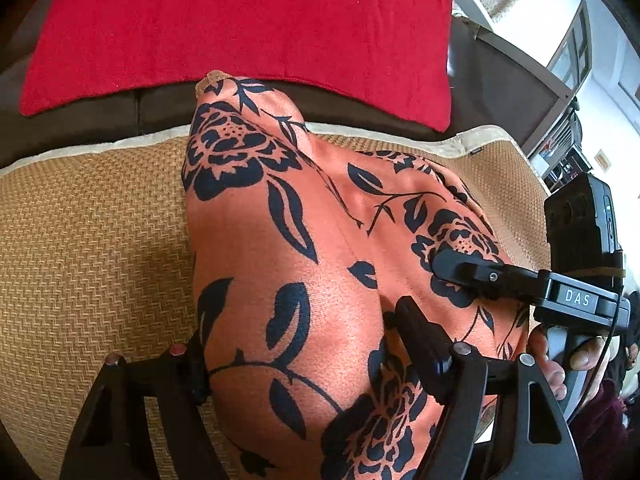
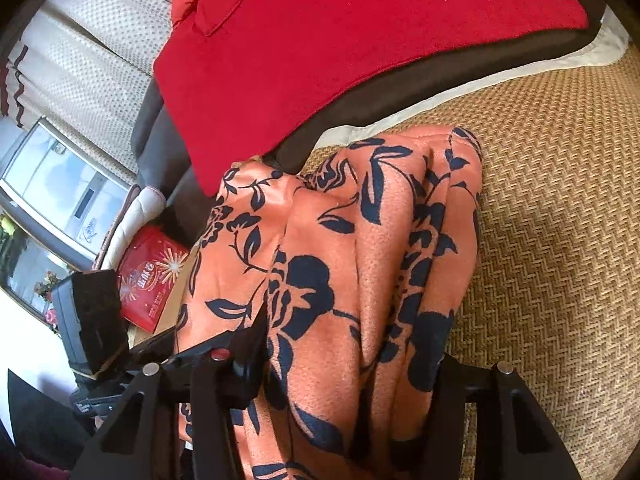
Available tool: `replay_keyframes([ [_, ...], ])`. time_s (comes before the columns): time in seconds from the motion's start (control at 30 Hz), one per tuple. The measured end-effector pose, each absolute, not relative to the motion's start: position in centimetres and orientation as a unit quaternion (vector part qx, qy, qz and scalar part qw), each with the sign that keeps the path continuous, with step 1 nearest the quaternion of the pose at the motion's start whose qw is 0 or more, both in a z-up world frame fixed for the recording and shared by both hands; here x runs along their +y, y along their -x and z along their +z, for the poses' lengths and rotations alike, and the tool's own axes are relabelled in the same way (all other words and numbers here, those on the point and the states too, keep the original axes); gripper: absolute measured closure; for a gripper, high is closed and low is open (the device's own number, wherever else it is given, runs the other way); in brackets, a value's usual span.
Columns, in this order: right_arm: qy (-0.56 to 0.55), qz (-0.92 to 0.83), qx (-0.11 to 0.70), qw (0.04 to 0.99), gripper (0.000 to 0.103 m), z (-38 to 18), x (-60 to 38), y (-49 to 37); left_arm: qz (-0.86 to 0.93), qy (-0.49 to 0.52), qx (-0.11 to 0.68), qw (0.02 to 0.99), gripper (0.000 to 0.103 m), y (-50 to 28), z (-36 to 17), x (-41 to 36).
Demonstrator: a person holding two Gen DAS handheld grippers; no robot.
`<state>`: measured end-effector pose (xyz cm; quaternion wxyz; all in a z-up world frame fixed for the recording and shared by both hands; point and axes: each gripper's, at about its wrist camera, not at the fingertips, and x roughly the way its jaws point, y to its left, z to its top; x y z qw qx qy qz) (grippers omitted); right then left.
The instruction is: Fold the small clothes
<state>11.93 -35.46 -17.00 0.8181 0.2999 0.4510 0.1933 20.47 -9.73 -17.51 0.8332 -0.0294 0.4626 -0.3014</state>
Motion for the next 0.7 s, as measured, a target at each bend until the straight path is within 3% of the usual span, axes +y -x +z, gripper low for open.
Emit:
replay_keyframes([
  [0.7, -0.270, 0.216, 0.430, 0.834, 0.050, -15.6, -32.8, -12.4, -0.268, 0.011, 0.432, 0.861, 0.026, -16.5, -15.4, -7.7],
])
